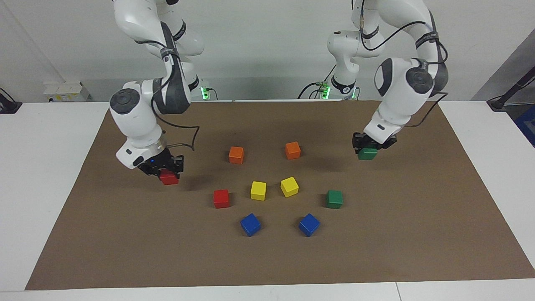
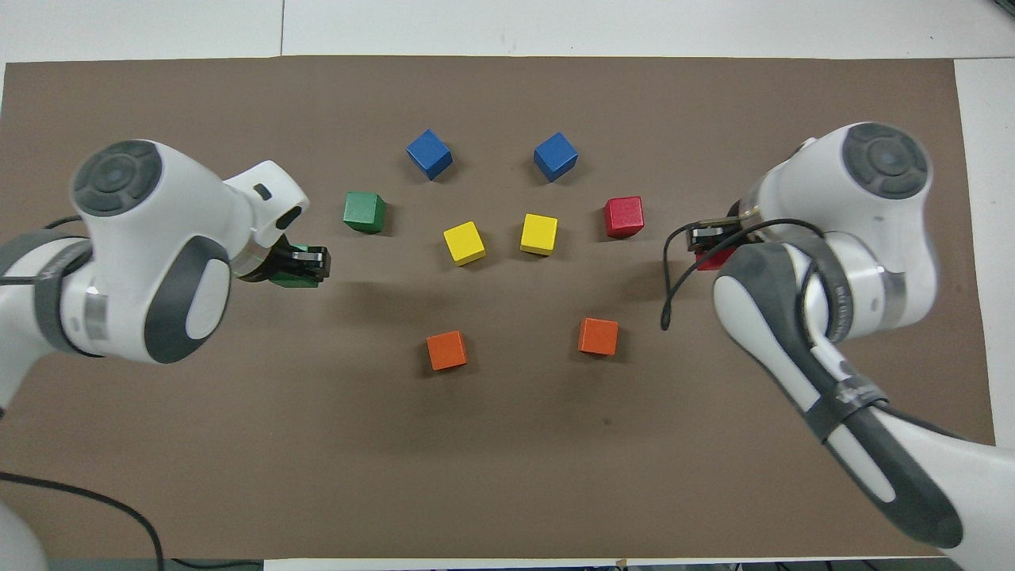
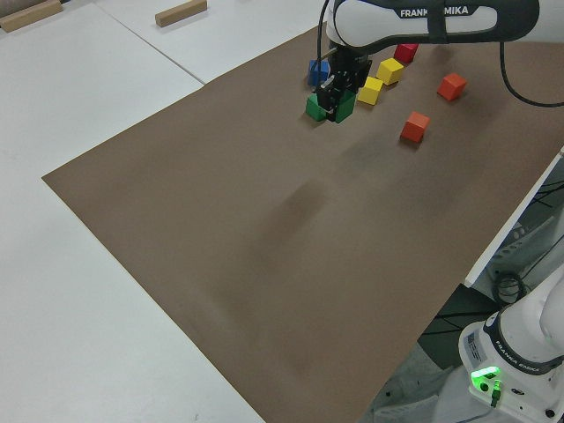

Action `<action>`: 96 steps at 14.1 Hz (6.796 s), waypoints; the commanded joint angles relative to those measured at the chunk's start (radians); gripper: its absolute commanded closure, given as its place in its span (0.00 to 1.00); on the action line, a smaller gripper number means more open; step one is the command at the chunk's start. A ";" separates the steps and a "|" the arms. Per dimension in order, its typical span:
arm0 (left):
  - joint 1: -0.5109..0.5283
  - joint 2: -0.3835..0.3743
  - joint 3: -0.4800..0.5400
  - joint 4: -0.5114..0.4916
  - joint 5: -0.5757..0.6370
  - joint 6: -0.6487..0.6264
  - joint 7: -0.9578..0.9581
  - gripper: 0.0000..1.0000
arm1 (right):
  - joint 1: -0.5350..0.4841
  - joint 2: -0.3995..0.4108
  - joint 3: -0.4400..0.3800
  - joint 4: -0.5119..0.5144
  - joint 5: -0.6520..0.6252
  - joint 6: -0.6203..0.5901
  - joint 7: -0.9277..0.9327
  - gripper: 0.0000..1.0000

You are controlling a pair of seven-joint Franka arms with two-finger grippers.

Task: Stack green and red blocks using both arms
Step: 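Carry green outward with the left gripper while the right gripper carries red, then set green down with the left gripper while the right gripper sets red down, then move the left gripper to the second green while the right gripper reaches red, then grasp the second green with the left gripper while the right gripper grasps red, then carry green with the left gripper while the right gripper carries red to red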

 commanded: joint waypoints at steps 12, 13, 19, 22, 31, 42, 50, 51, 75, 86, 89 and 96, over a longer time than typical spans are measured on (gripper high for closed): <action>0.274 0.028 -0.009 -0.319 0.062 0.417 0.244 1.00 | -0.057 0.115 0.015 -0.005 -0.018 0.083 -0.072 1.00; 0.273 0.029 -0.009 -0.331 0.062 0.430 0.234 1.00 | -0.059 0.116 0.015 -0.010 -0.018 0.084 -0.071 1.00; 0.277 0.077 -0.009 -0.353 0.062 0.495 0.204 1.00 | -0.060 0.118 0.015 -0.037 -0.017 0.129 -0.066 1.00; 0.277 0.081 -0.009 -0.353 0.062 0.500 0.206 1.00 | -0.060 0.124 0.015 -0.052 -0.017 0.162 -0.062 0.96; 0.280 0.077 -0.009 -0.321 0.062 0.458 0.286 0.00 | -0.057 0.078 0.017 0.054 -0.017 -0.001 -0.062 0.00; -0.019 0.219 -0.012 0.259 -0.013 0.018 0.140 0.00 | 0.259 0.200 0.023 0.437 -0.044 -0.275 0.400 0.01; -0.197 0.403 -0.010 0.310 -0.038 0.228 -0.041 0.00 | 0.284 0.288 0.024 0.414 -0.038 -0.097 0.455 0.02; -0.198 0.417 -0.012 0.313 -0.041 0.240 -0.041 0.00 | 0.290 0.294 0.024 0.408 -0.038 -0.088 0.469 0.02; -0.255 0.494 -0.007 0.275 -0.028 0.362 -0.064 0.51 | 0.006 0.043 0.023 0.193 -0.018 -0.224 -0.058 1.00; -0.039 0.212 0.010 0.276 -0.028 -0.055 0.012 1.00 | -0.075 -0.033 0.023 -0.058 -0.015 0.029 -0.088 1.00; 0.091 0.106 0.013 0.148 -0.012 -0.047 0.165 1.00 | -0.075 -0.039 0.023 -0.092 -0.015 0.072 -0.086 1.00; 0.259 -0.021 0.011 -0.190 0.047 0.264 0.278 1.00 | -0.074 -0.023 0.023 -0.109 -0.017 0.127 -0.085 1.00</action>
